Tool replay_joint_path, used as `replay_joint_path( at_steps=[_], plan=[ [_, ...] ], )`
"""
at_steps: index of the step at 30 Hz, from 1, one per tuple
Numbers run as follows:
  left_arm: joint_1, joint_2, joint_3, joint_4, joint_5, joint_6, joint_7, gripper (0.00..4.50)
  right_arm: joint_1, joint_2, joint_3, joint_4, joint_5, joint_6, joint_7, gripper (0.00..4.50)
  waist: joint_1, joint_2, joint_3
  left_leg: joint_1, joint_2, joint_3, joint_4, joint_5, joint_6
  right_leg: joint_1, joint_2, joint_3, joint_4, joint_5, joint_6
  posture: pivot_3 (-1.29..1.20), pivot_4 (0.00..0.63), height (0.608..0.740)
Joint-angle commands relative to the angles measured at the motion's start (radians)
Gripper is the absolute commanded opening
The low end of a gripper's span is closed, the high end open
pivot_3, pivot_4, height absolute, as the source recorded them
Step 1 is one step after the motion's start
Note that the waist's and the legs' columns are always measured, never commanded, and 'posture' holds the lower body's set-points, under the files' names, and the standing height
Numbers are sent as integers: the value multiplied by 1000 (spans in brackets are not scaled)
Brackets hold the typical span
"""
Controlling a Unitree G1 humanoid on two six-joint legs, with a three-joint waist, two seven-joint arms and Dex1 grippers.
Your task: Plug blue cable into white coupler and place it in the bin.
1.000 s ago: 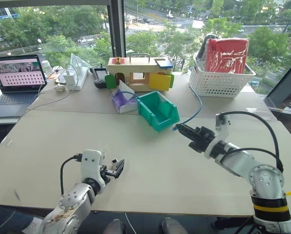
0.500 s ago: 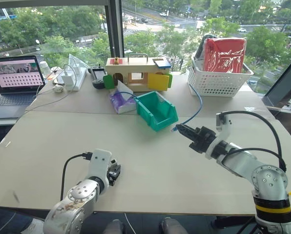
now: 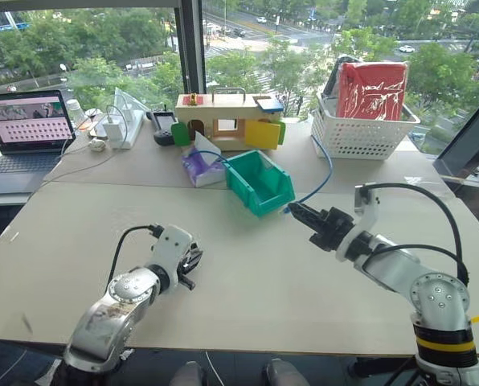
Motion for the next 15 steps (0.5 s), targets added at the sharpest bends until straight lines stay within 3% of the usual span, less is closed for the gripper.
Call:
replay_joint_path(
  at_steps=[1, 6, 15],
  plan=[
    [-119, 68, -64, 195, 14, -315, -335, 802, 25, 29, -31, -75, -25, -46, -12, 0, 2, 0, 0, 0, 0, 0, 0, 0, 0, 0, 0, 0, -1, 0, 0, 0, 150, 737],
    [-386, -7, -159, 629, 17, -575, -702, 802, 78, 72, -52, -132, -64, -90, -39, 0, 17, 0, 0, -1, -2, 0, -3, 0, 0, 0, -1, -2, -3, 3, 5, 0, 150, 737],
    [-642, -251, -236, 1171, 138, -967, -936, 802, 166, 136, -51, -236, -115, -147, -97, 0, 22, 0, 0, -5, -2, -2, -4, -1, 2, -1, 0, -3, -5, 3, 8, 0, 150, 737]
  ],
)
